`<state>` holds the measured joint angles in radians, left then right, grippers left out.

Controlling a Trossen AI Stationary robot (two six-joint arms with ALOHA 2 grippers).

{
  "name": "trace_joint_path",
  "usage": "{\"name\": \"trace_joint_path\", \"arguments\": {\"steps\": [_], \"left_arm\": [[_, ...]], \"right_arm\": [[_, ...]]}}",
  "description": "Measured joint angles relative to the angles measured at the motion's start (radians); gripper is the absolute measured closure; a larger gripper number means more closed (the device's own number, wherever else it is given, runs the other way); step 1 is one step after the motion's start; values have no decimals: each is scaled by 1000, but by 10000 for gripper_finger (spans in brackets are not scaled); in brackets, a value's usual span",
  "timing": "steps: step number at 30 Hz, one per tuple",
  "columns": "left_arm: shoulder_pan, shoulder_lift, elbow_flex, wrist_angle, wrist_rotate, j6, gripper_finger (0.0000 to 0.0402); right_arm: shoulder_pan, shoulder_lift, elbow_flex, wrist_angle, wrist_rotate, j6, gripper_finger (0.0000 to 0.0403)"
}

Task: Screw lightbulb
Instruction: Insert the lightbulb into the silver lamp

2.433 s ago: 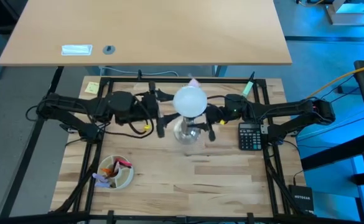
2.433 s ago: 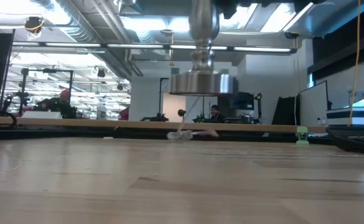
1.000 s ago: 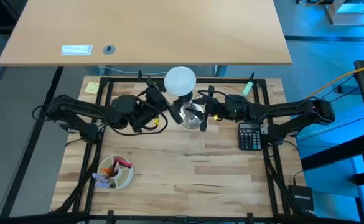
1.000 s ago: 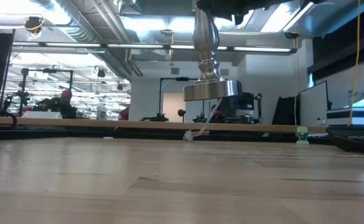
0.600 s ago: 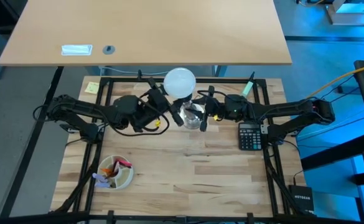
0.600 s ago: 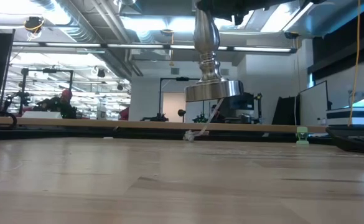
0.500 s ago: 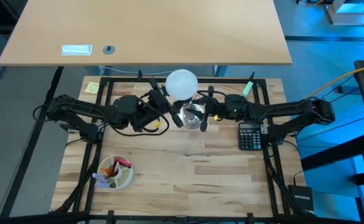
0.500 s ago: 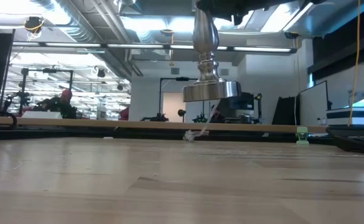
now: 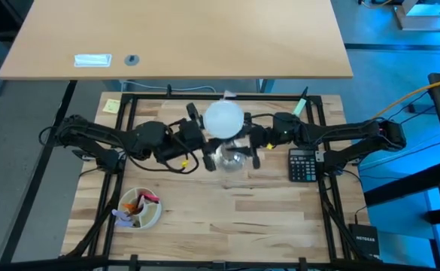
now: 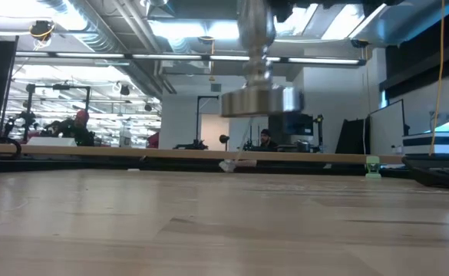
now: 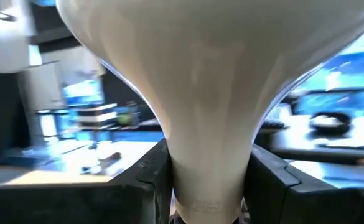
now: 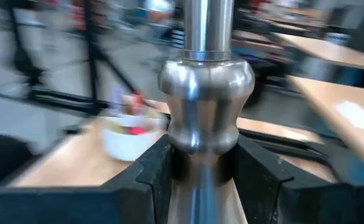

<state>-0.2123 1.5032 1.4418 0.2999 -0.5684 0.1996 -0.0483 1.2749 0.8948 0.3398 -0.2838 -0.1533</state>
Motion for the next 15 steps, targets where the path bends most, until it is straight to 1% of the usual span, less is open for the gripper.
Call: {"name": "trace_joint_path", "arguments": {"steps": [3,6,8,11,15], "left_arm": [[-1,-1,1,-29,88,-62,270],[-1,0,1,-45,202,-100,270],[0,0,1,-47,286,-89,270],[2,0,0,-49,398,-32,270],[26,0,0,-74,569,50,270]], "right_arm": [[-1,-1,0,4,-158,17,260],[-1,-1,-2,-2,-278,46,260],[-1,0,-2,7,-344,59,260],[0,0,3,7,-421,75,260],[1,0,9,7,-481,93,260]]}}
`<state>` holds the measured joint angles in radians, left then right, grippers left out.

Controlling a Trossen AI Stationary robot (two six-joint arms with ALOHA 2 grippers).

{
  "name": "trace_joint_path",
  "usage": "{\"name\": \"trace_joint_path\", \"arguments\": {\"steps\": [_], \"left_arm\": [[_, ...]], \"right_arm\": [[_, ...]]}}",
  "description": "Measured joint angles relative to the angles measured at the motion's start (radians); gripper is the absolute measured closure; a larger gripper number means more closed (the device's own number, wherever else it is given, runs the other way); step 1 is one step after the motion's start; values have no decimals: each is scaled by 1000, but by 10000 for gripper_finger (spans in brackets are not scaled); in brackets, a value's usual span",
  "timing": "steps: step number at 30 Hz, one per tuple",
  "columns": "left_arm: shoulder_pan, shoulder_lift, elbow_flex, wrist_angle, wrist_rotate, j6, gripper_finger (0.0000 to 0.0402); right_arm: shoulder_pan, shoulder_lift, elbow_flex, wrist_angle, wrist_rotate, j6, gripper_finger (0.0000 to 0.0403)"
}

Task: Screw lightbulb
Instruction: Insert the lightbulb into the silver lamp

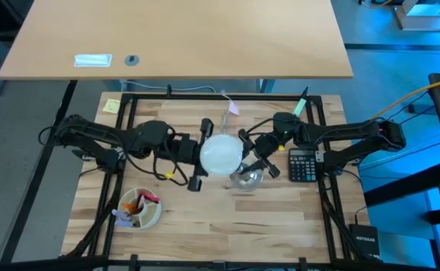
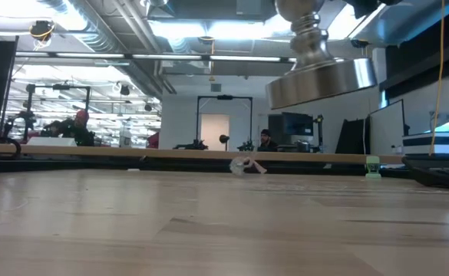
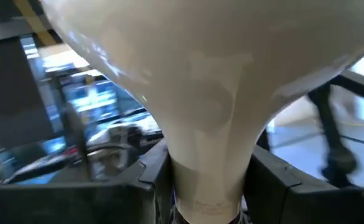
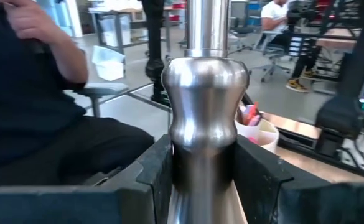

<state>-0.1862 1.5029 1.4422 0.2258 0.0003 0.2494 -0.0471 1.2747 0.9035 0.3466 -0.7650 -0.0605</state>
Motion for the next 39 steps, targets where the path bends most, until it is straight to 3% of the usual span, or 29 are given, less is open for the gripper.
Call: {"name": "trace_joint_path", "arguments": {"steps": [4,14,19,27,31,39], "left_arm": [[49,0,0,-22,221,5,270],[154,24,-4,-4,470,50,265],[155,26,-4,11,405,24,242],[156,11,-5,5,263,-13,170],[149,-27,-6,-63,188,-16,152],[86,-138,-7,-287,-69,-19,149]], "right_arm": [[0,6,0,0,-37,9,260],[0,48,0,2,-51,5,260],[0,54,2,7,-25,1,260],[4,54,6,15,44,-20,260],[3,51,7,6,110,-29,260],[3,26,10,-46,304,-85,260]]}}
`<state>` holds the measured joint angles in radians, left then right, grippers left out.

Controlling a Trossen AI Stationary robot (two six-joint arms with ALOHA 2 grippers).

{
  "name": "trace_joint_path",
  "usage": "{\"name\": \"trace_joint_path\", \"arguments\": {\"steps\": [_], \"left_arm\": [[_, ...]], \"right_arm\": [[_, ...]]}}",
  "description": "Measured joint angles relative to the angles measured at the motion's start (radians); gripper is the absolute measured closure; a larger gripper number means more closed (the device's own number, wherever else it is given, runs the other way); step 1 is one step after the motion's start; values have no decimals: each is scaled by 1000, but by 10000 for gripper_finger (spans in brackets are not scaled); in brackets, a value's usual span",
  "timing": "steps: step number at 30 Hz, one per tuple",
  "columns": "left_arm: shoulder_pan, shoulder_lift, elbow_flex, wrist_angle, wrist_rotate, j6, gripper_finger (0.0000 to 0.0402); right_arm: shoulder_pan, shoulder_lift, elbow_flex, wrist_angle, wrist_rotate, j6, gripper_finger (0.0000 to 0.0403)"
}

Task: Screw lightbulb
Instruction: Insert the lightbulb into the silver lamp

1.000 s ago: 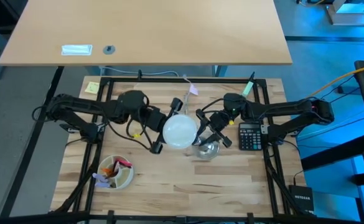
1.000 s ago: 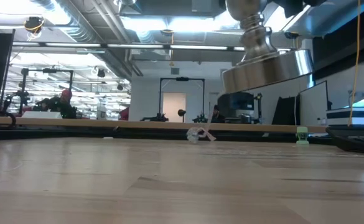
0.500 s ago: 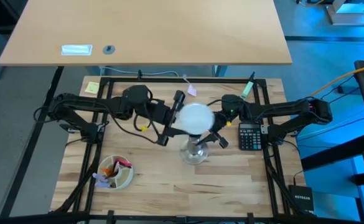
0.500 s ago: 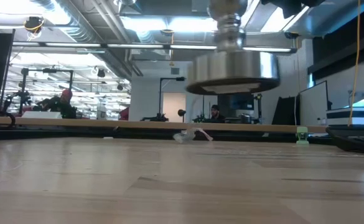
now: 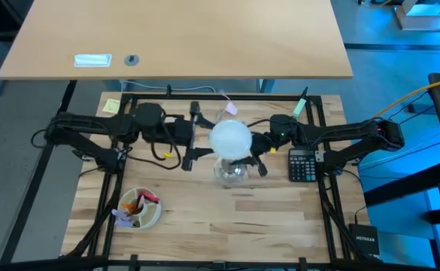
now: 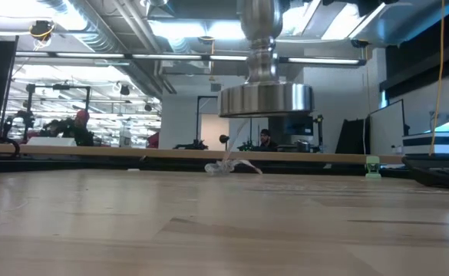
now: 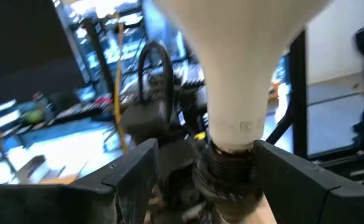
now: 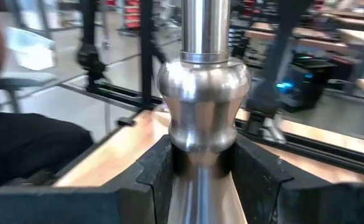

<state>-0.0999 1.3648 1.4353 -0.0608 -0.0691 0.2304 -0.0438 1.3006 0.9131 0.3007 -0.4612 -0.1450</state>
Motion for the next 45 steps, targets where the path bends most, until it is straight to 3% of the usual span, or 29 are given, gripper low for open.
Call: {"name": "trace_joint_path", "arguments": {"steps": [13,18,21,25,31,39,45], "left_arm": [[-91,-35,-10,-300,-374,-148,149],[-121,-36,-57,-315,-457,-210,149],[-135,-37,-104,-272,-531,-265,149],[-150,-37,-183,-197,-667,-331,149],[-150,-35,-289,0,-725,-384,149],[-157,-31,-315,199,-849,-296,149],[-141,24,-315,428,-857,-135,149]], "right_arm": [[-1,3,-49,3,207,-17,260],[-1,6,-147,136,291,19,260],[-1,8,-198,254,365,61,260],[-1,32,-233,286,463,103,260],[-3,110,-233,355,561,172,260],[-2,164,-229,420,671,197,260],[-3,164,-229,485,771,183,260]]}}
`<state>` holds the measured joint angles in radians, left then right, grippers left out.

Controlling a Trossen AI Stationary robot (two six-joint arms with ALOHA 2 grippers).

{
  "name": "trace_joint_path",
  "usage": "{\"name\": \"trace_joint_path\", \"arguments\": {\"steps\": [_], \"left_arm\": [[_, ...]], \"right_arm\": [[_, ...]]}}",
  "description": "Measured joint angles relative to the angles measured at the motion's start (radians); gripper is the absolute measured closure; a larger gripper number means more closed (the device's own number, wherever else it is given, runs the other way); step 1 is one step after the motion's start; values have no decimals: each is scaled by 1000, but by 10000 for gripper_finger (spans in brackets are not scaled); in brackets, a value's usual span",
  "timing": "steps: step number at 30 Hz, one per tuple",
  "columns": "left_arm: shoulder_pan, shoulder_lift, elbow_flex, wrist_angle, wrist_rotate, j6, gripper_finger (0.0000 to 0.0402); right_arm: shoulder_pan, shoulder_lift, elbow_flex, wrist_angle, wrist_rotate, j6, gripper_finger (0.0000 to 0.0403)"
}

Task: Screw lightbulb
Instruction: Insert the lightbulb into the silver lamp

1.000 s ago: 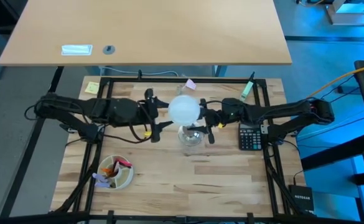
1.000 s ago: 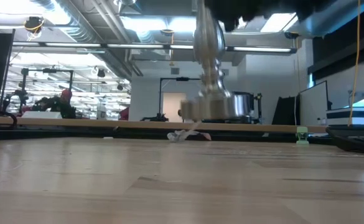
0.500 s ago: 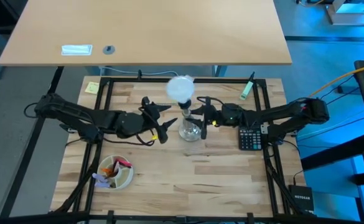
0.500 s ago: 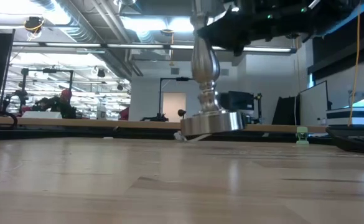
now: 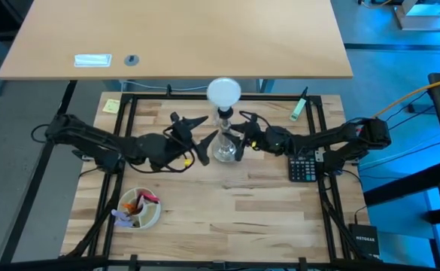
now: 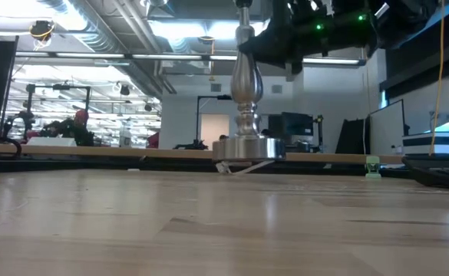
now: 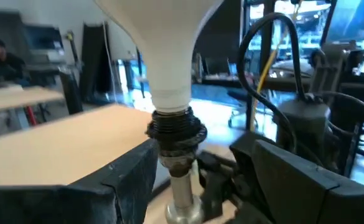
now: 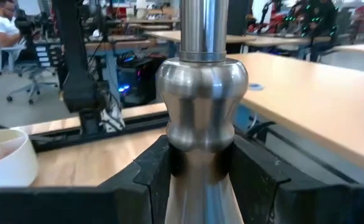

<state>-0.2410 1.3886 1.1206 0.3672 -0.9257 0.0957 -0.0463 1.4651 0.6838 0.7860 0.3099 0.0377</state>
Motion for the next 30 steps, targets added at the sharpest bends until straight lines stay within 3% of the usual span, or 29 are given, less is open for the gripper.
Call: {"name": "trace_joint_path", "arguments": {"steps": [4,15,30], "left_arm": [[21,42,11,116,0,88,149],[85,130,131,120,8,167,149],[163,130,140,93,96,100,149]], "right_arm": [[0,-1,0,-7,1,-21,260],[0,-1,0,-9,-7,-48,260],[0,-1,0,-10,-8,-70,260]]}}
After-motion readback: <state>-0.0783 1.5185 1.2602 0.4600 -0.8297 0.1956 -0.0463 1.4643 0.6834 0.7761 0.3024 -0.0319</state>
